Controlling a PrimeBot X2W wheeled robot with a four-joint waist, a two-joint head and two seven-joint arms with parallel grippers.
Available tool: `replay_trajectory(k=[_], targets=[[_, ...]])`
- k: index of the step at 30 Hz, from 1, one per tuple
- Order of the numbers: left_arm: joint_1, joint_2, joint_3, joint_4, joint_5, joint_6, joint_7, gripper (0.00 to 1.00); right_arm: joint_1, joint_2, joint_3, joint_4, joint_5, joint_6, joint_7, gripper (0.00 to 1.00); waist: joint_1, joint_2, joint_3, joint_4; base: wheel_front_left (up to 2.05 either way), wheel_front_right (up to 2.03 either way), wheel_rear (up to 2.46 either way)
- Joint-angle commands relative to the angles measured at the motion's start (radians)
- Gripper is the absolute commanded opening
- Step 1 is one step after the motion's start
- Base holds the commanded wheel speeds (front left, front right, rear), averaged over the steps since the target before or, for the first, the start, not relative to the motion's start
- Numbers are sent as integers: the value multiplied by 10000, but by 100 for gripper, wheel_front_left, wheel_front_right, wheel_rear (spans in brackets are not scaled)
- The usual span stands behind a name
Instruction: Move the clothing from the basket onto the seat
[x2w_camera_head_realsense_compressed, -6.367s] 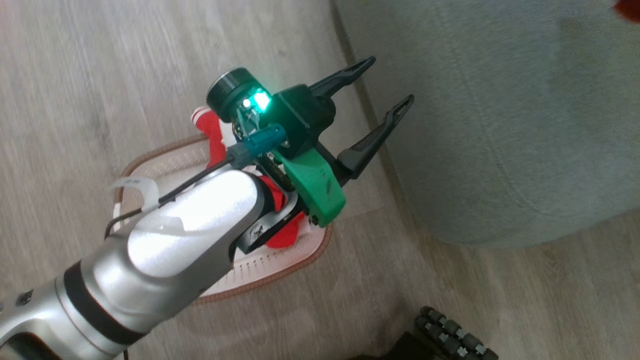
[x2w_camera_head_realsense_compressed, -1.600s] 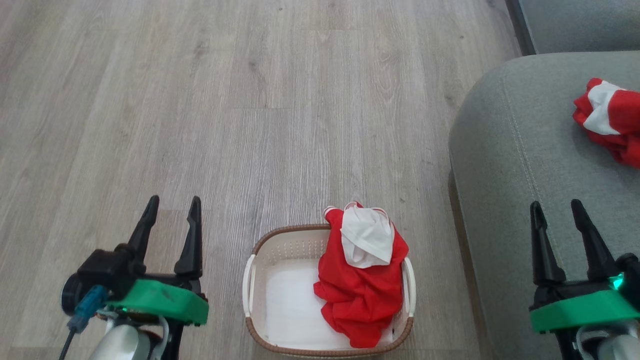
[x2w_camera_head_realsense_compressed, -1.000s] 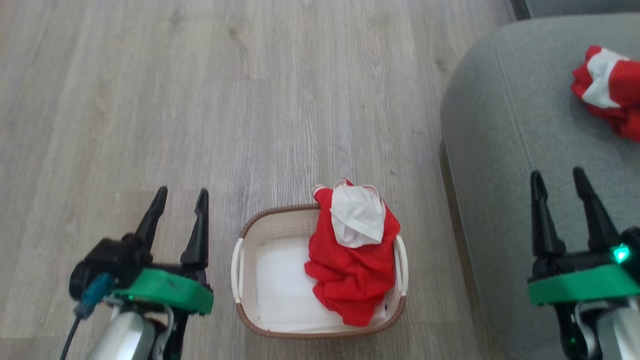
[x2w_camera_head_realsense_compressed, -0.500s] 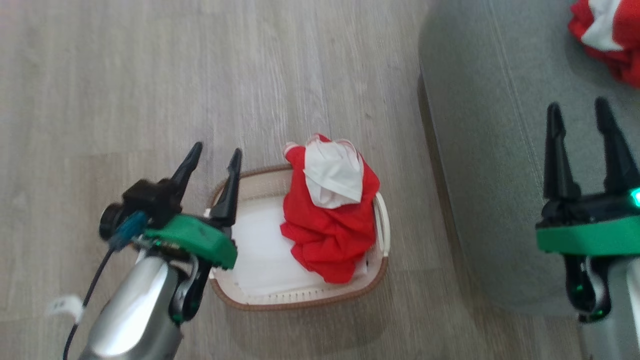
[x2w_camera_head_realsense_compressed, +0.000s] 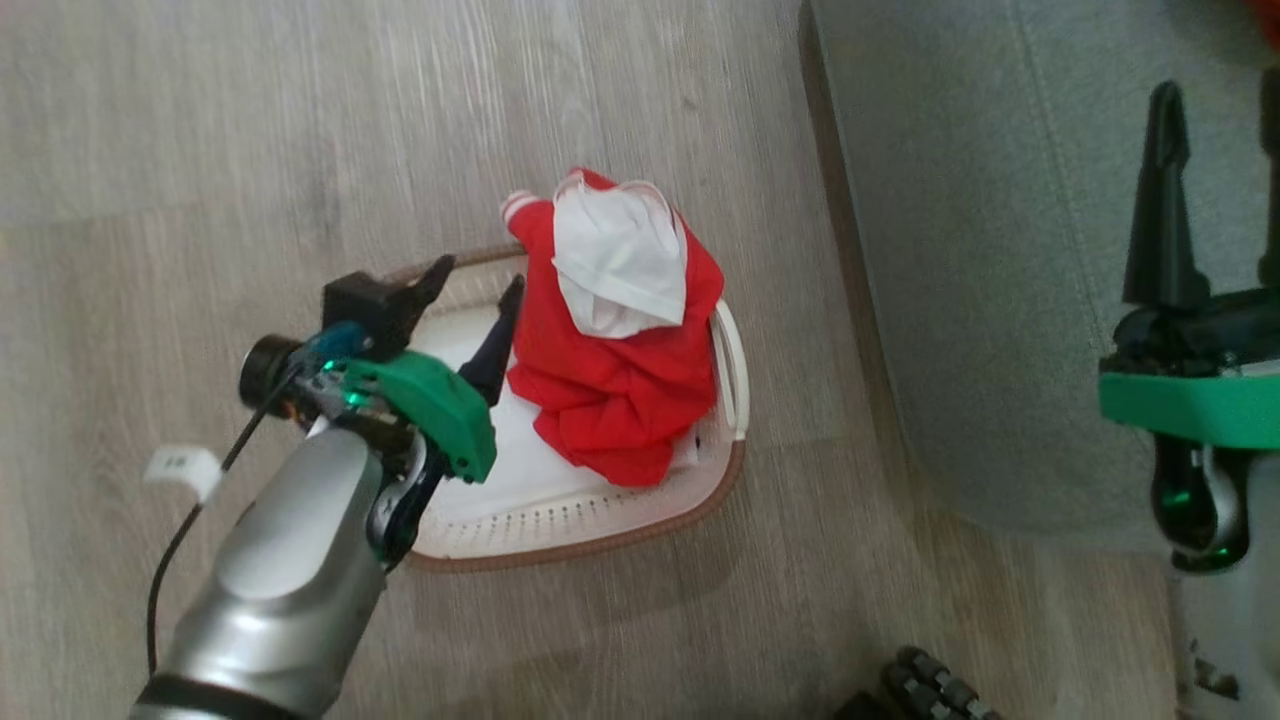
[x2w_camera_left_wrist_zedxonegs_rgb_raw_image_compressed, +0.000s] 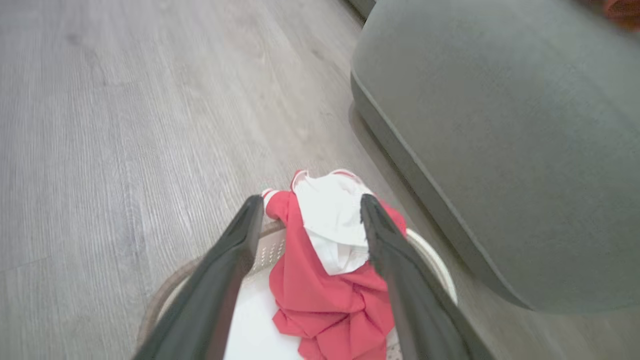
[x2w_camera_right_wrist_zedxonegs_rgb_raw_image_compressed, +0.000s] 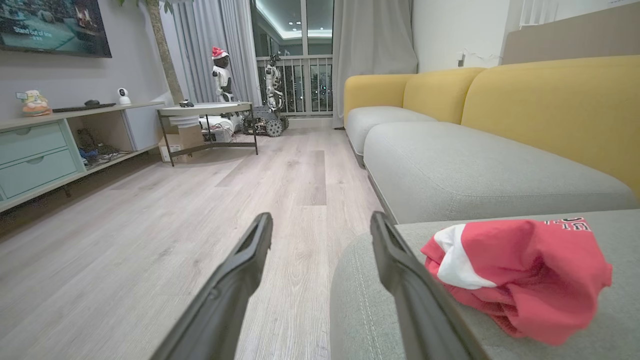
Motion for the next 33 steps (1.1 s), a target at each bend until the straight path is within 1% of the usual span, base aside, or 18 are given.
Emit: replay_trajectory(k=[1,6,10,13,15,21,29,33], targets=[[-453,-24,143,110,51,-122,92,100,-181,79,116,-442,-45,-2,-62,100,-2,0,441,-112,0,0,0],[-1138,-453,74,1581,-448,-392,632,100,-518,160,149,-620,-59,-2,-62,100,-2,0,1033,-220,0,0,0],[-1675,-575,-231,2695,-599,-555,977,100,-854,203,225,-725,-56,-2,-63,100,-2,0,1503,-385,0,0,0],[-2086,-558,-412,3475,-643,-603,1153,100,-1069,243,285,-810,-71,-2,-63,100,-2,0,1877,-528,0,0,0],[-2228,-567,-441,3709,-672,-611,1179,100,-1124,263,289,-836,-72,-2,-63,100,-2,0,2002,-568,0,0,0],[-2982,-740,-643,4903,-922,-643,1455,100,-1449,406,354,-962,-30,-2,-63,100,-2,0,2750,-866,0,0,0],[-3579,-782,-1203,5460,-1443,-651,1774,100,-1835,682,551,-1180,-77,-2,-63,100,-2,0,3510,-1388,0,0,0],[-3977,-667,-1456,5484,-1839,-652,2092,100,-1986,812,609,-1244,-27,-2,-63,100,-2,0,3855,-1607,0,0,0]])
